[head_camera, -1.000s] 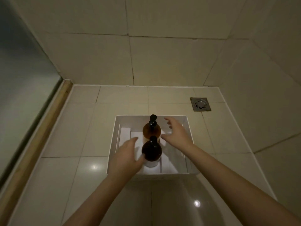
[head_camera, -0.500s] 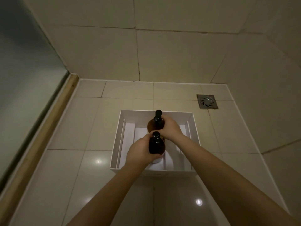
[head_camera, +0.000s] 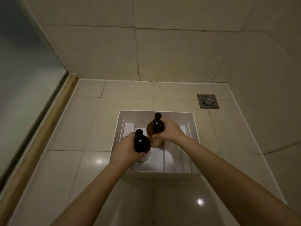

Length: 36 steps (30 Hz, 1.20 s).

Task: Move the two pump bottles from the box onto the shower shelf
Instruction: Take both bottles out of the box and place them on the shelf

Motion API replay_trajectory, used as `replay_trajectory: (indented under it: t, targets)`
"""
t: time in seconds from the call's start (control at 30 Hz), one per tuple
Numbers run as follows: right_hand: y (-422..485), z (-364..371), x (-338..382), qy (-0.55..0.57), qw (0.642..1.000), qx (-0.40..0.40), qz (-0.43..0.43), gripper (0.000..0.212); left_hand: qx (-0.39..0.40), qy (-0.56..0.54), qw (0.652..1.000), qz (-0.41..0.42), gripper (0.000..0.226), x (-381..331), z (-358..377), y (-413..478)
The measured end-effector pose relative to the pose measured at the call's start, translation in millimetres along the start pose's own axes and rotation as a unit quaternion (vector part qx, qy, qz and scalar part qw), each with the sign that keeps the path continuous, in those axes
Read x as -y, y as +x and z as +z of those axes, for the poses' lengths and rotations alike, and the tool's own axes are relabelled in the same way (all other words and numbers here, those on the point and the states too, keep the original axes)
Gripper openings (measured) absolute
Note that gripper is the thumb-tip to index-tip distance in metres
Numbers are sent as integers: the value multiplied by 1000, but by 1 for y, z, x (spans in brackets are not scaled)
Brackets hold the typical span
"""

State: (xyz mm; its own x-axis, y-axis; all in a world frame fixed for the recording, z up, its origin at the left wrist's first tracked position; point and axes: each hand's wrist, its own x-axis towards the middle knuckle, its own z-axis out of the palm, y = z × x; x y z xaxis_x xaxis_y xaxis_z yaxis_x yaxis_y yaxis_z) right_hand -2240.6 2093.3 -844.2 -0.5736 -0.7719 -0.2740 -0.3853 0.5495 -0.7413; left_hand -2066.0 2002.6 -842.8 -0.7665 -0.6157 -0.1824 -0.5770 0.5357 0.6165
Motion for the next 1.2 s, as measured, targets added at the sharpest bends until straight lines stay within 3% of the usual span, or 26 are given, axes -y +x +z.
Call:
replay_trajectory:
  t: [0.13, 0.33, 0.43, 0.57, 0.83, 0.97, 1.2]
  targets:
    - [-3, 5, -14, 63, 997, 6, -37, 78, 45, 0, 999, -20, 62, 7, 3, 9]
    - [-5, 27, -27, 140, 989, -42, -10, 85, 75, 50, 996, -11, 54, 10, 10, 20]
    - [-4, 29, -29, 137, 989, -56, -23, 82, 51, 10, 998, -24, 50, 10, 7, 18]
    - [-9, 20, -23, 134, 988, -53, -50, 80, 34, -79, 996, -37, 63, 6, -5, 13]
    - [-42, -61, 43, 229, 966, -72, -91, 77, -41, -259, 965, 13, 69, -32, -89, 13]
    - [-65, -108, 79, 216, 962, -106, -132, 69, -73, -281, 955, 58, 56, -75, -144, 12]
    - [-87, -159, 119, 177, 965, -127, -142, 68, -77, -286, 951, 88, 60, -125, -193, 14]
